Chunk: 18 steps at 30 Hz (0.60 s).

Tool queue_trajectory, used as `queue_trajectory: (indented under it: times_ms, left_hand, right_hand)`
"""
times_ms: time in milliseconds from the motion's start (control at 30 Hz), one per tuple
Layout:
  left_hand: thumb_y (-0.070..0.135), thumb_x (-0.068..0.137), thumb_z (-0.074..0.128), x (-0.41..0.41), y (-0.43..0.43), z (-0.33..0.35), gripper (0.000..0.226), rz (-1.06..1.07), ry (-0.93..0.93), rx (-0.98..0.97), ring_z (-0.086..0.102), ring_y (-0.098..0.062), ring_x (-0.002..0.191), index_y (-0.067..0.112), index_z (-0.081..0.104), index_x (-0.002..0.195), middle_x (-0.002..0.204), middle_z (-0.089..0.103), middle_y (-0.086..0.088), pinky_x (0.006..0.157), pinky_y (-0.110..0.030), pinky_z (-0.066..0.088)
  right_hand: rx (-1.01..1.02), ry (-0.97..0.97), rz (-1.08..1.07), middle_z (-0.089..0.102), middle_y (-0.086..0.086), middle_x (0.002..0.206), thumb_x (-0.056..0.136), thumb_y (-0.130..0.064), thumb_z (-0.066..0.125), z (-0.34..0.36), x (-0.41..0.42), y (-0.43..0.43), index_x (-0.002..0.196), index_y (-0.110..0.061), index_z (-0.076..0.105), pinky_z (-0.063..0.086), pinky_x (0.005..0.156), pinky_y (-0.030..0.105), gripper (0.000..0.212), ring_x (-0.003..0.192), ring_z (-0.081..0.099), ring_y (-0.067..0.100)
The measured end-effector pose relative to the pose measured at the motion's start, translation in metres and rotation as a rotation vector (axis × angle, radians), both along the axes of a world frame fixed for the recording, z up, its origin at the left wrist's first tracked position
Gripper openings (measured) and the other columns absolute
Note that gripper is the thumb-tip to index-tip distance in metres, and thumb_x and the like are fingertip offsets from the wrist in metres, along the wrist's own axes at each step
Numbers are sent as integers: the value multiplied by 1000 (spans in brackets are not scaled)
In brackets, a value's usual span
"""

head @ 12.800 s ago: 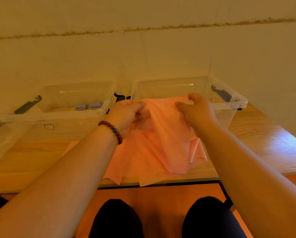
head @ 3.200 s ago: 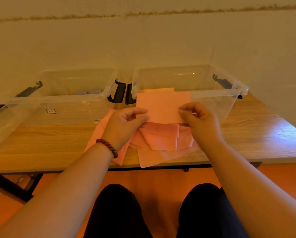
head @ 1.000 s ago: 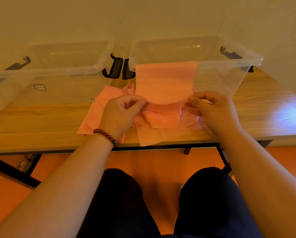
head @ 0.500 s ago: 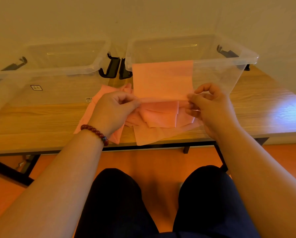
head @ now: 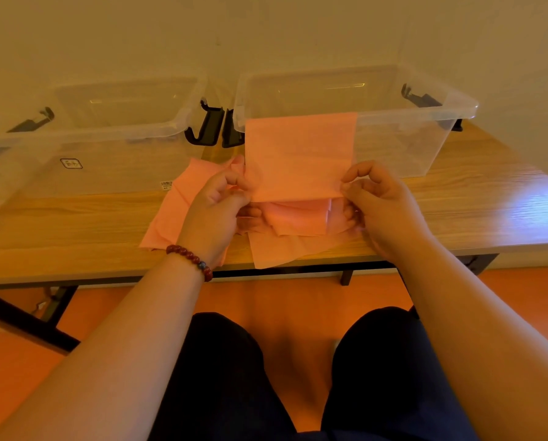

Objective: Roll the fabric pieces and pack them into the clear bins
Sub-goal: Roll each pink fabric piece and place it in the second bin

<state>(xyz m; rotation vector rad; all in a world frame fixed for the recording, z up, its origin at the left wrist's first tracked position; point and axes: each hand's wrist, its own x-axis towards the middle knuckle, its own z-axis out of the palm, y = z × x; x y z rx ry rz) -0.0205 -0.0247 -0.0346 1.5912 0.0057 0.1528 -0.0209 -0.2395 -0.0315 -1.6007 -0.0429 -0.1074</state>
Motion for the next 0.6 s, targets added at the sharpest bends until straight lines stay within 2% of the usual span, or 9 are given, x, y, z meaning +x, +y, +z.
queue_trajectory:
  times_ms: [67,133,233,300,400,467,600]
  left_hand:
    - [0,94,49,-1,2,-3,25,9,-29,14,62,-12,60,22,54,82,80,66,-9,50,-24,52]
    - [1,94,50,0,4,-5,24,14,-46,36,63,-9,60,22,55,83,70,63,-1,51,-23,52]
    - [-1,93,51,1,6,-9,29,20,-39,56,64,-8,66,21,64,79,70,67,5,62,-26,54]
    - [-1,92,54,2,7,-10,30,12,-18,55,65,-8,69,23,69,83,73,68,3,67,-27,55]
    - [0,87,63,0,6,-10,25,-11,-22,76,65,-5,69,24,69,88,79,67,0,65,-19,54]
    - [5,87,65,-1,5,-11,19,9,-32,78,66,-4,68,24,69,86,75,69,4,63,-18,54]
    - [9,89,62,0,4,-11,16,27,-33,58,65,-3,69,23,69,83,69,71,11,64,-19,54]
  right_hand:
    - [55,-7,-13,57,-5,58,95,-6,58,0,0,-1,85,-18,63,44,48,23,17,54,53,11]
    - [78,4,-22,61,-3,60,91,-6,63,-1,1,-2,83,-16,67,47,53,23,14,56,56,11]
    - [48,26,6,67,5,74,86,-8,68,-3,1,-4,86,-13,70,56,66,24,6,67,64,12]
    - [38,38,2,68,6,81,85,-6,69,-5,1,-4,92,-14,70,58,73,25,10,73,67,13]
    - [28,19,-47,68,2,75,89,-6,65,-6,0,-4,86,-16,71,57,70,26,12,72,66,13]
    - [21,12,-75,69,-2,73,91,-9,64,-7,0,-3,81,-18,71,56,68,26,16,72,66,12]
    - [75,45,-80,72,3,91,93,-10,63,-5,-1,-2,88,-13,70,56,67,26,9,85,71,15]
